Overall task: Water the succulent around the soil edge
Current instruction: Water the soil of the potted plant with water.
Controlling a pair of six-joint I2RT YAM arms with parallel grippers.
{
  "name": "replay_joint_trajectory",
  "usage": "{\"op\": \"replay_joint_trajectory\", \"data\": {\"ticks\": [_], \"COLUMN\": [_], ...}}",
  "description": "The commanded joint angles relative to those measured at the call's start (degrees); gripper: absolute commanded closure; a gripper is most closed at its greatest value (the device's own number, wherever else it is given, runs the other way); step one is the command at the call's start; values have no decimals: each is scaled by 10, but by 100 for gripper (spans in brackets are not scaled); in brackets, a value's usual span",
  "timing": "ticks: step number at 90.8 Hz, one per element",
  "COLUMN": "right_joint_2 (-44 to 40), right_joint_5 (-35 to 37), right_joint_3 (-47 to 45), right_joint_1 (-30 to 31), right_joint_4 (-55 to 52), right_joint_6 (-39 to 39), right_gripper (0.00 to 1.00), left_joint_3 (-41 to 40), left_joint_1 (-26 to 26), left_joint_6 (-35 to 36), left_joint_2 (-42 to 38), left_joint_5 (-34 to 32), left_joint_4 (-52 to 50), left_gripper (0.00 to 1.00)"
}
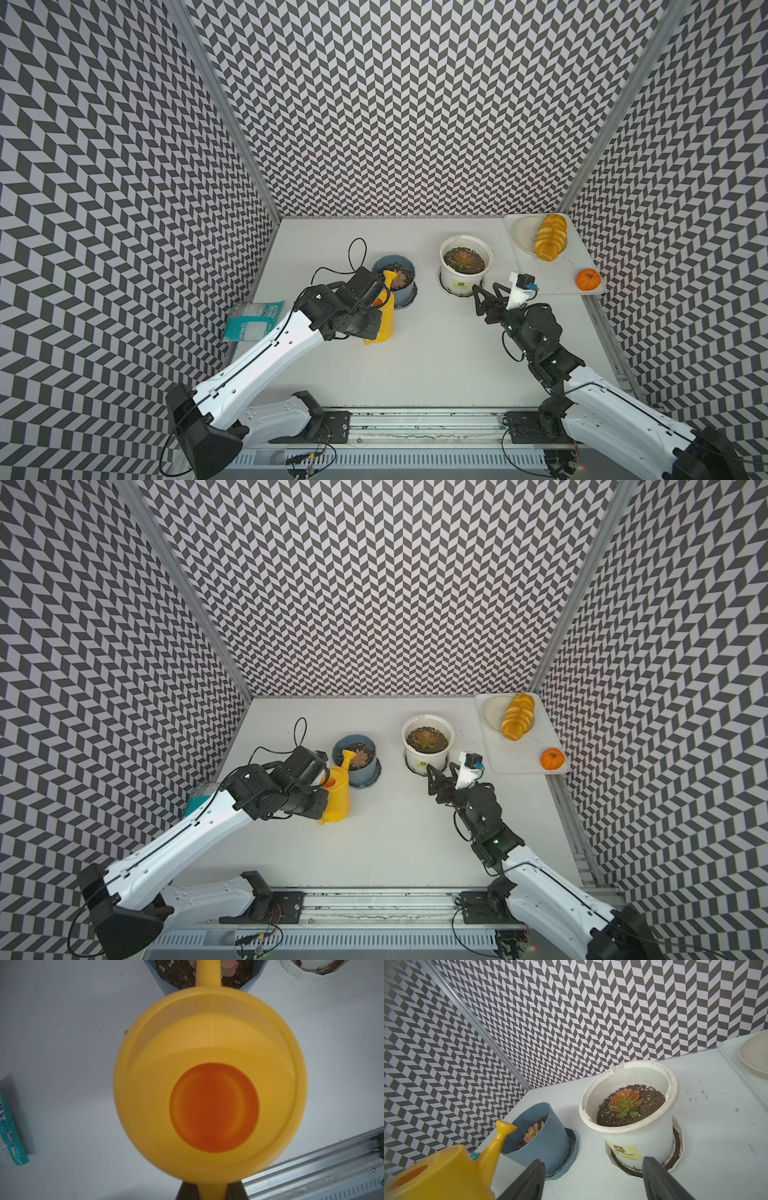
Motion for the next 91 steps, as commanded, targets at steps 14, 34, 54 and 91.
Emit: {"op": "replay_joint_trajectory", "data": {"ticks": [14,34,54,91], "right_joint_2": [-1,-2,-2,-4], "right_joint_5": [-7,-7,-5,-7], "right_joint_3": [-2,-2,-1,0], "right_joint_1": [-2,-2,-2,-2], "right_joint_4": [27,27,25,24], "right_joint_6": [-7,-8,-8,-7], "right_gripper": [23,23,23,22], "left_joint_3": [13,16,20,68], "left_joint_1": [3,2,2,2], "left_joint_6": [10,11,7,-16], "left_joint_2": [8,15,27,67], "left_joint_5": [39,59,62,45], "left_joint_4": [5,7,9,4], "left_gripper": [100,100,100,100]}}
